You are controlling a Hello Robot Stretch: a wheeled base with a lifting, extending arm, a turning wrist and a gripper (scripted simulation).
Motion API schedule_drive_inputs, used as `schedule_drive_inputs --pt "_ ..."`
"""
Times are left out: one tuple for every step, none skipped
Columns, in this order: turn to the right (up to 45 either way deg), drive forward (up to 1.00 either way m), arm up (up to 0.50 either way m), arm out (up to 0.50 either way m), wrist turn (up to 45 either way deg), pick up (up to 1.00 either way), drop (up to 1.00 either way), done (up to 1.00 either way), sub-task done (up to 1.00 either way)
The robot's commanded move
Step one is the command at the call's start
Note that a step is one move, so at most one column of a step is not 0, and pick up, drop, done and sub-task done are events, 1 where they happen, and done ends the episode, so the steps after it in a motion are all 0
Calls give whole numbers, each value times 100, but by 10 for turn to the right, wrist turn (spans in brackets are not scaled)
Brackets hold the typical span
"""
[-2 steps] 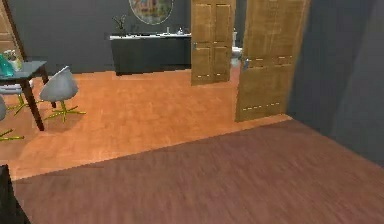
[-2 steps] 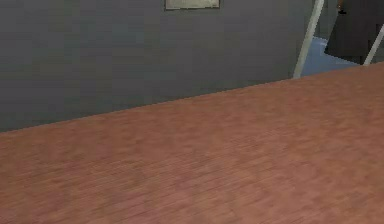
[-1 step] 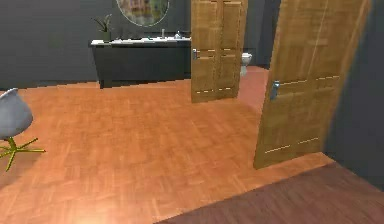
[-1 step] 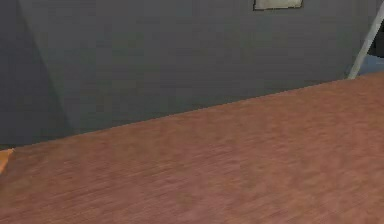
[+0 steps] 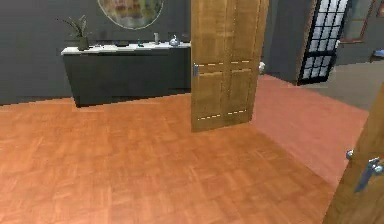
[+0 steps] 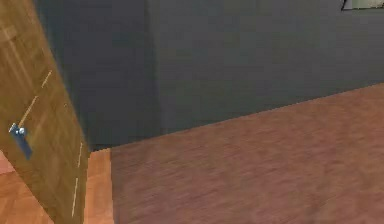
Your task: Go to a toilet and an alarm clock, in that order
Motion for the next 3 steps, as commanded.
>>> schedule_drive_inputs --pt "0 85 0 0 0 0 0 0 0" --pt "420 0 0 0 0 0 0 0 0" --pt "0 100 0 0 0 0 0 0 0"
